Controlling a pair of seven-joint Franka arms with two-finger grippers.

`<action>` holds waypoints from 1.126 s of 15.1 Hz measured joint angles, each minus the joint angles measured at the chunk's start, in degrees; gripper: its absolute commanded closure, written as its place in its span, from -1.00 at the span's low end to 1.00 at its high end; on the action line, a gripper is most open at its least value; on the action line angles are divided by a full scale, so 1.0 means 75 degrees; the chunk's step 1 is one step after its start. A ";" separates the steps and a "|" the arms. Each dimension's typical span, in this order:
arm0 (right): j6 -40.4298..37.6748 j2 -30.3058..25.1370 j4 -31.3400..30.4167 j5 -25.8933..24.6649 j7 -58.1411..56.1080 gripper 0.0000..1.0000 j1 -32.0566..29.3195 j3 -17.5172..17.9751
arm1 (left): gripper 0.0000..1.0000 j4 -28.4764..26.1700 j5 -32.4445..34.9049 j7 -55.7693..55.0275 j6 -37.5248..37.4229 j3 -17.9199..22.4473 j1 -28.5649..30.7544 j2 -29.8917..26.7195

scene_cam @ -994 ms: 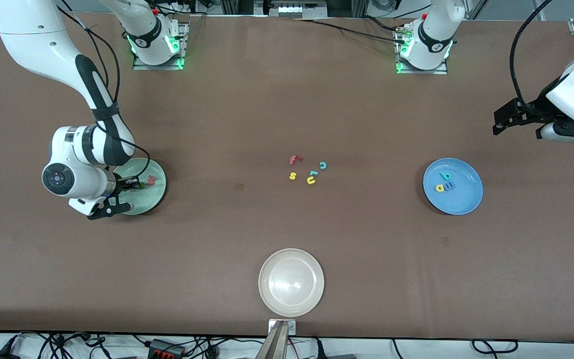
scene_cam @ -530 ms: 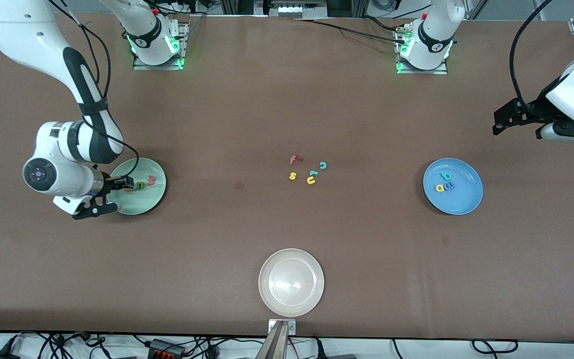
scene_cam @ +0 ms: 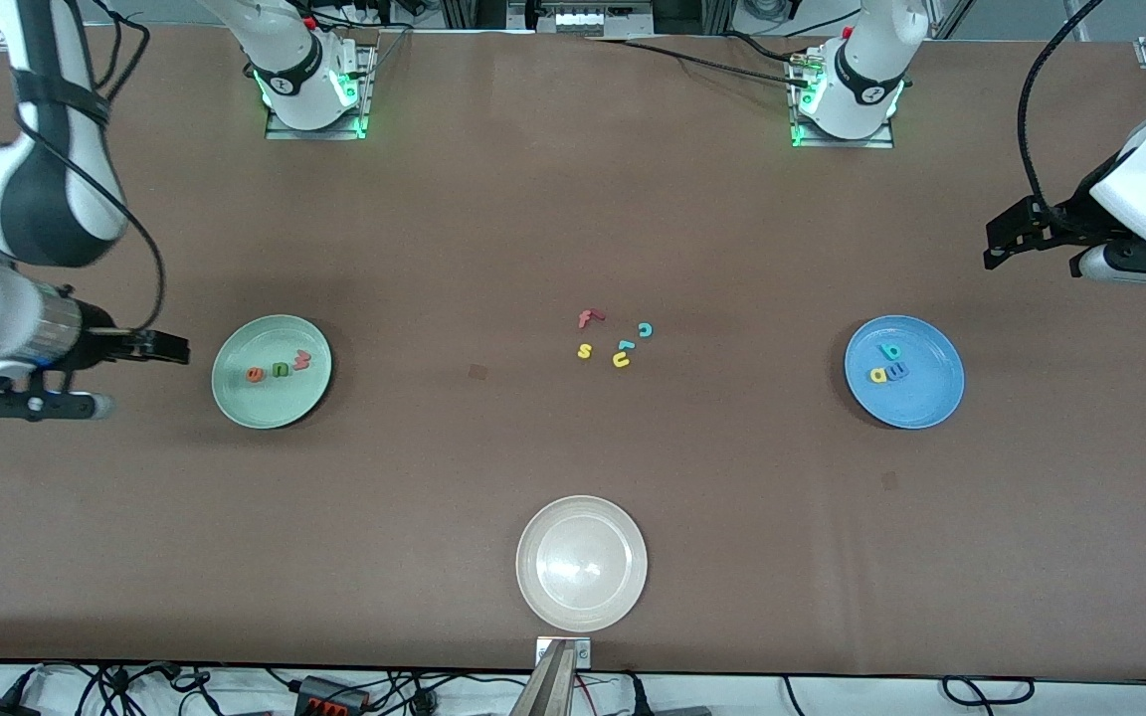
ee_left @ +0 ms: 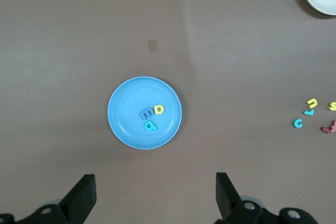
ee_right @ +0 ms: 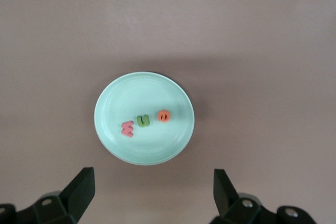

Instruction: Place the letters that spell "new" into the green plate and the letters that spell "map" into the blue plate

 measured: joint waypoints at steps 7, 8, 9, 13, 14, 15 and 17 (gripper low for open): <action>-0.1307 -0.0396 0.1352 0.0078 0.0024 -1.00 -0.0103 -0.0446 | -1.00 0.0004 0.0000 0.0000 -0.0008 0.0003 0.0002 0.0000; -0.1305 -0.0511 0.1363 0.0078 0.0002 -1.00 -0.0106 -0.0452 | -1.00 0.0005 0.0000 0.0000 -0.0009 0.0003 0.0002 0.0000; -0.1299 -0.0627 0.1367 0.0078 -0.0051 -1.00 -0.0133 -0.0455 | -1.00 0.0005 0.0000 0.0000 -0.0010 0.0003 0.0002 0.0000; -0.1078 -0.1072 0.1145 0.0052 -0.0247 -1.00 -0.0557 -0.0202 | -1.00 0.0005 0.0000 0.0000 -0.0012 0.0003 0.0002 0.0000; -0.0867 -0.1209 0.0907 -0.0013 -0.0348 -1.00 -0.0593 -0.0162 | -1.00 0.0005 0.0000 0.0000 -0.0013 0.0003 0.0002 0.0000; -0.0663 -0.1343 0.0633 -0.0084 -0.0418 -1.00 -0.0594 -0.0135 | -1.00 0.0005 0.0000 0.0000 -0.0014 0.0003 0.0002 0.0000; -0.0537 -0.1532 0.0250 -0.0130 -0.0442 -1.00 -0.0592 -0.0065 | -1.00 0.0005 0.0000 0.0000 -0.0014 0.0003 0.0002 0.0001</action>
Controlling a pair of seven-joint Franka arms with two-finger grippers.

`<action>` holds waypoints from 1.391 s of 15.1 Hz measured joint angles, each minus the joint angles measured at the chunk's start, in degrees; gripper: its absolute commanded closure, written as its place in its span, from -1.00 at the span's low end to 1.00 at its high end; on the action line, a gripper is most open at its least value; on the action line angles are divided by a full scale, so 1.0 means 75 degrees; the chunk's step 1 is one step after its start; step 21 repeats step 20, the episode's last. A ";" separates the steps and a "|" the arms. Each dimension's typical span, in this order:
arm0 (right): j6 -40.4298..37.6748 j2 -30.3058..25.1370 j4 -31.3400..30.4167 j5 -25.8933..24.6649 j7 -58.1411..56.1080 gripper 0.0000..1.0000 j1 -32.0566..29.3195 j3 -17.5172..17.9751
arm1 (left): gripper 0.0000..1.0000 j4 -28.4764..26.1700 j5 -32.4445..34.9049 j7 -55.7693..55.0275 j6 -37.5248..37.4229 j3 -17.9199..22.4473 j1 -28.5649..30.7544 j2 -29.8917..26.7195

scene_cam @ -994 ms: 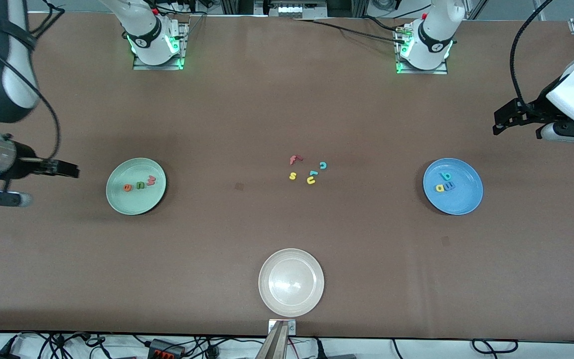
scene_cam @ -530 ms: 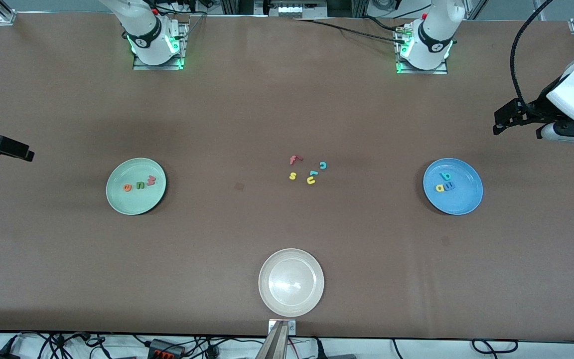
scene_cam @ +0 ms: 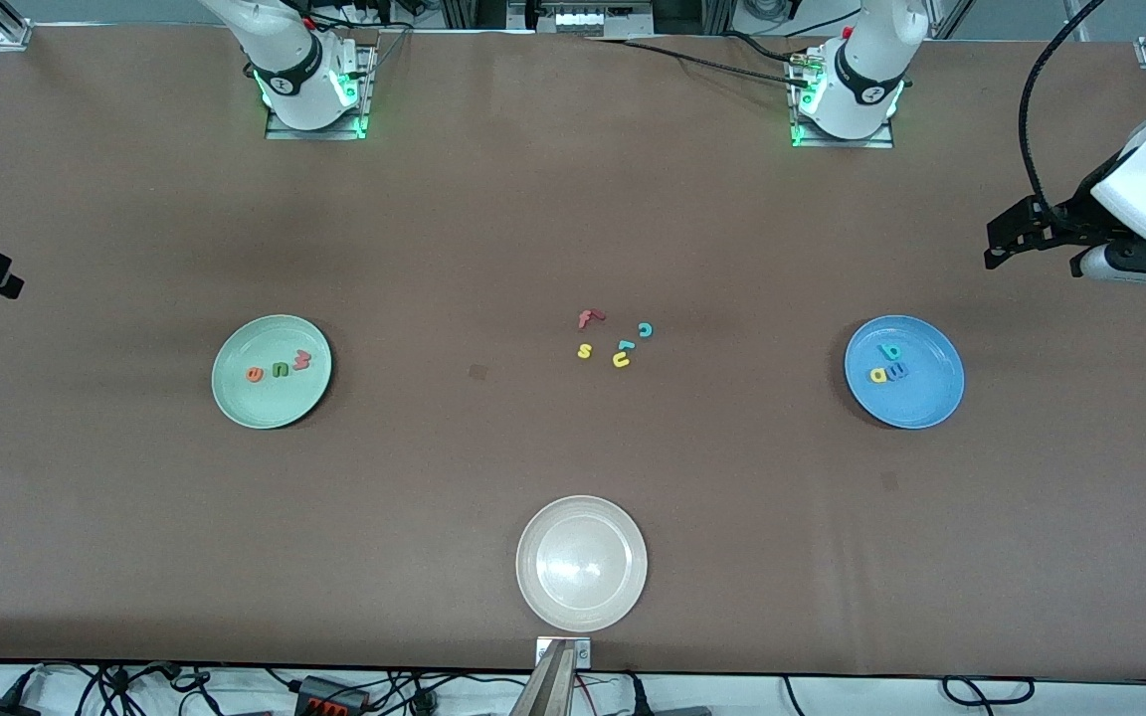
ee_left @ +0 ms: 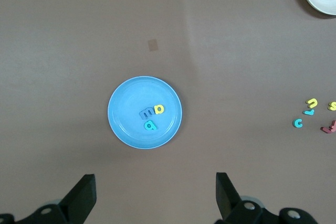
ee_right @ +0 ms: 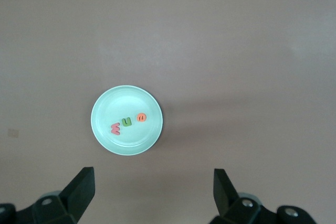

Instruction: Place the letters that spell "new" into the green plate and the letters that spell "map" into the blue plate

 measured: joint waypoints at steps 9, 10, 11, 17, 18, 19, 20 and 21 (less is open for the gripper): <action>-0.0102 -0.0159 -0.0232 0.0000 0.0000 -1.00 -0.0009 0.0038 | -1.00 0.0000 0.0000 0.0000 -0.0002 0.0000 0.0000 0.0001; -0.0102 -0.0159 -0.0232 0.0000 0.0000 -1.00 -0.0009 0.0038 | -1.00 0.0000 0.0000 0.0000 -0.0002 0.0000 0.0000 0.0001; -0.0102 -0.0159 -0.0233 0.0000 0.0000 -1.00 -0.0010 0.0038 | -1.00 0.0000 0.0000 0.0000 -0.0002 0.0000 0.0000 0.0001; -0.0088 -0.0159 -0.0248 0.0000 0.0001 -1.00 -0.0010 0.0038 | -1.00 0.0000 0.0000 0.0000 -0.0014 0.0000 0.0000 0.0001; -0.0088 -0.0159 -0.0248 0.0000 0.0012 -1.00 -0.0010 0.0038 | -1.00 0.0000 0.0000 0.0000 -0.0017 0.0000 0.0000 0.0001; -0.0087 -0.0159 -0.0249 0.0000 0.0026 -1.00 -0.0010 0.0038 | -1.00 0.0000 0.0000 0.0000 -0.0021 0.0000 0.0000 0.0001; -0.0087 -0.0159 -0.0249 0.0000 0.0033 -1.00 -0.0011 0.0038 | -1.00 0.0000 0.0000 0.0000 -0.0023 0.0000 0.0000 0.0001; -0.0087 -0.0159 -0.0249 0.0000 0.0033 -1.00 -0.0011 0.0038 | -1.00 0.0000 0.0000 0.0000 -0.0023 0.0000 0.0000 0.0001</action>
